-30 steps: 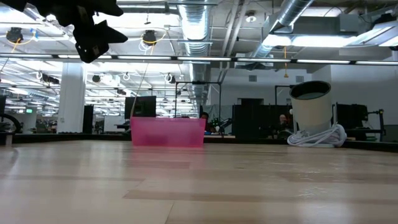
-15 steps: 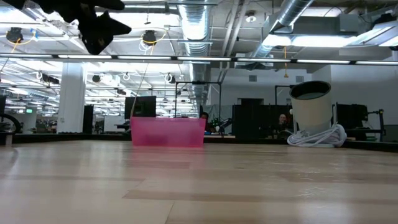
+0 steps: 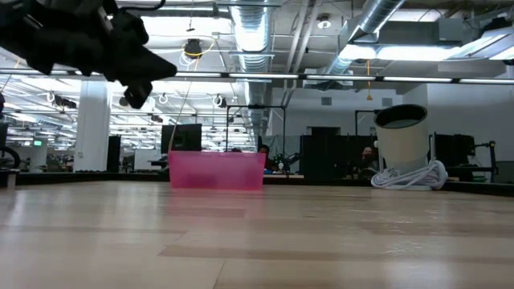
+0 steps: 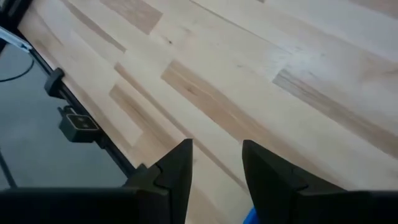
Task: Pick & Place Office items
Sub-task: Adjust the blue bin
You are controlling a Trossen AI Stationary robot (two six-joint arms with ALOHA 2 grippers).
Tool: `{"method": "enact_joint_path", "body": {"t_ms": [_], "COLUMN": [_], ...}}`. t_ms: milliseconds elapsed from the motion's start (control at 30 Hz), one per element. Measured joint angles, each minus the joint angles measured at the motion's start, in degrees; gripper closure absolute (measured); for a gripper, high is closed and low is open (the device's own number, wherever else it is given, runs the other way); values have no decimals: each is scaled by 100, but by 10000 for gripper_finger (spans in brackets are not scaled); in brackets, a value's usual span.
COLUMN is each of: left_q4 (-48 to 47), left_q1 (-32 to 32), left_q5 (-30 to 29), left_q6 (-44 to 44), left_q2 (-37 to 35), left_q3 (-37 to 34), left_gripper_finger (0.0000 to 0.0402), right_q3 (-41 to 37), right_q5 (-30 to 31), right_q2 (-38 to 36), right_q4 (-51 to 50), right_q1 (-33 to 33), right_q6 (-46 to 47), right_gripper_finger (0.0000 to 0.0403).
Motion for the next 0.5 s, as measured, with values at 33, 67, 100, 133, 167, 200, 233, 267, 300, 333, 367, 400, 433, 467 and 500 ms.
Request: {"method": "enact_joint_path", "body": {"t_ms": [33, 67, 100, 133, 167, 200, 233, 267, 300, 333, 367, 400, 433, 467, 500], "left_q4": [140, 299, 527, 742, 928, 1044, 1038, 1002, 971, 952, 840, 693, 615, 597, 613], "left_q1": [182, 316, 407, 440, 439, 418, 374, 301, 204, 88, -43, -168, -281, -389, -482], "left_q5": [141, 239, 286, 307, 320, 303, 268, 186, 68, -115, -283, -466, -652, -824, -970], "left_q6": [5, 7, -1, -7, -12, -20, -35, -30, -21, 8, 54, 117, 167, 222, 281], "left_q2": [3, 1, -17, -105, -201, -286, -403, -531, -639, -731, -849, -975, -1074, -1198, -1335], "left_q3": [-59, -117, -183, -281, -377, -459, -539, -612, -667, -723, -781, -831, -867, -907, -947], "left_gripper_finger": [391, 393, 396, 399, 400, 400, 400, 400, 400, 400, 400, 400, 400, 400, 401], "right_q3": [0, 0, 0, 0, 0, 0, 0, 0, 0, 0, 0, 0, 0, 0, 1], "right_q5": [0, 0, 1, 0, 2, 2, 4, 9, 19, 20, 21, 22, 22, 22, 24], "right_q2": [-34, -66, -87, -100, -106, -110, -110, -108, -104, -100, -99, -101, -104, -104, -104], "right_q4": [12, 36, 82, 144, 181, 212, 246, 266, 278, 278, 278, 281, 289, 298, 299], "right_q1": [-12, -39, -81, -129, -176, -221, -275, -317, -357, -406, -457, -512, -568, -613, -651], "right_q6": [0, 2, 0, 0, -1, -4, -15, -17, -16, -15, -19, -53, -74, -92, -108], "right_gripper_finger": [270, 270, 270, 270, 270, 270, 270, 271, 271, 271, 271, 271, 271, 271, 271]}}
